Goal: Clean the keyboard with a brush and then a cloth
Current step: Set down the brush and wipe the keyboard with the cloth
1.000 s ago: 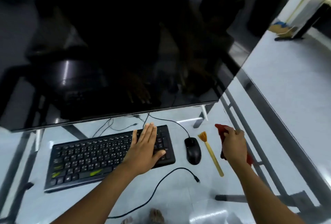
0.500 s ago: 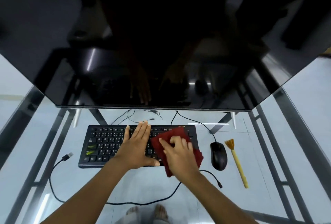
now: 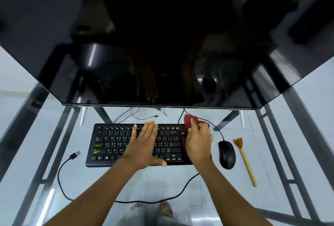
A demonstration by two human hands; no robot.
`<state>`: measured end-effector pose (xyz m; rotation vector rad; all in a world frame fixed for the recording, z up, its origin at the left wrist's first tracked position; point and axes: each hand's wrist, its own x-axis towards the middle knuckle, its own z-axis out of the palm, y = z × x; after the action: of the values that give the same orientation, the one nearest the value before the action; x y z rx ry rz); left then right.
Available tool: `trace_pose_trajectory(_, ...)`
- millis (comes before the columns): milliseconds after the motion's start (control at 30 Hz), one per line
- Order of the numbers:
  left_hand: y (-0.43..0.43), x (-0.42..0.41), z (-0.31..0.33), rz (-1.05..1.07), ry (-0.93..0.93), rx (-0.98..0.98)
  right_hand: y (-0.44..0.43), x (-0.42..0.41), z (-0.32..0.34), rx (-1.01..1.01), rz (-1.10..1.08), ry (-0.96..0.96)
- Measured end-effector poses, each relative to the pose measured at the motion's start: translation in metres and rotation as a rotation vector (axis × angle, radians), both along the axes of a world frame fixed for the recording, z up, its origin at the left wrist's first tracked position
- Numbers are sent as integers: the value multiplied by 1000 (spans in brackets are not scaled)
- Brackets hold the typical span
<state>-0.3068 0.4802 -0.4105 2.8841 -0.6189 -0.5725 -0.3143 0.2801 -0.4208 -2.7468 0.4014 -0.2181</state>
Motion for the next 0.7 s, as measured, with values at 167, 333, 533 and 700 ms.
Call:
trace_pose_trajectory(167, 1, 1, -1, -2, 3, 5, 32, -24, -7, 64, 555, 6)
trace_pose_trajectory(333, 0, 0, 0, -1, -3, 0, 12, -9, -4, 57, 118, -4)
trace_pose_trajectory(533, 0, 0, -1, -3, -9, -13, 1, 4, -2, -41, 351, 39)
trace_pose_trajectory(700, 0, 0, -2, -2, -22, 2, 35, -10, -4, -123, 396, 50)
